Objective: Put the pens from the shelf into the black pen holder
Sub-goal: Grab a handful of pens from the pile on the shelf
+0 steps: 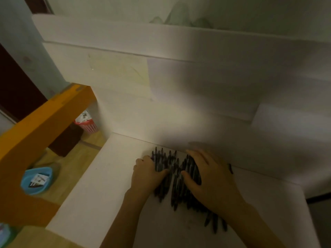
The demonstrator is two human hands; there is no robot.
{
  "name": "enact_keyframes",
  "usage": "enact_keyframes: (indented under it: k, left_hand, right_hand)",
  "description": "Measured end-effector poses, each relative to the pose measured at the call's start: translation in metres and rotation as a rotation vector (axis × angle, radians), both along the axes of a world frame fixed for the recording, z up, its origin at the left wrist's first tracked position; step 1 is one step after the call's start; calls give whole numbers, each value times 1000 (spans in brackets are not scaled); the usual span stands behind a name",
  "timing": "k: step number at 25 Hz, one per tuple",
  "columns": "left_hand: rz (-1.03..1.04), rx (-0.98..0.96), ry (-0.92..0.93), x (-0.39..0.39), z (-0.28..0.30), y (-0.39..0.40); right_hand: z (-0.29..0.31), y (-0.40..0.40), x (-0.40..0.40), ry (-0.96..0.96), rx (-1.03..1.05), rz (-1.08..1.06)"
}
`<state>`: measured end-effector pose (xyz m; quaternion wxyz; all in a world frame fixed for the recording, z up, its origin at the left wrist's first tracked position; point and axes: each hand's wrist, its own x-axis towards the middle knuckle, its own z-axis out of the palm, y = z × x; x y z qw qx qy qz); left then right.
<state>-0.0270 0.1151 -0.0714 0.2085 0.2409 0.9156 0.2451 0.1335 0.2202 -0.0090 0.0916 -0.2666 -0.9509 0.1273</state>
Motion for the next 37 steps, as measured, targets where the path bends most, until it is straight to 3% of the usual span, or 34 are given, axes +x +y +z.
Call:
enact_keyframes:
  k: [12, 18, 20, 26, 33, 37]
  left_hand:
    - [-36, 135, -94, -7, -8, 4]
    - [-128, -29, 110, -5, -8, 9]
    - [-140, -22, 102, -4, -7, 12]
    - [-54, 109, -42, -9, 15, 3]
    - [-223, 420, -111, -8, 80, -24]
    - [-387, 548, -22, 7, 114, -42]
  right_hand:
    - [-4, -13, -15, -1, 11, -18]
    - [-3, -18, -12, -8, 13, -39]
    - [-2, -20, -10, -18, 8, -42]
    - [11, -22, -6, -6, 43, -80]
    - [48, -40, 3, 29, 78, -132]
    - [83, -56, 30, 147, 130, -222]
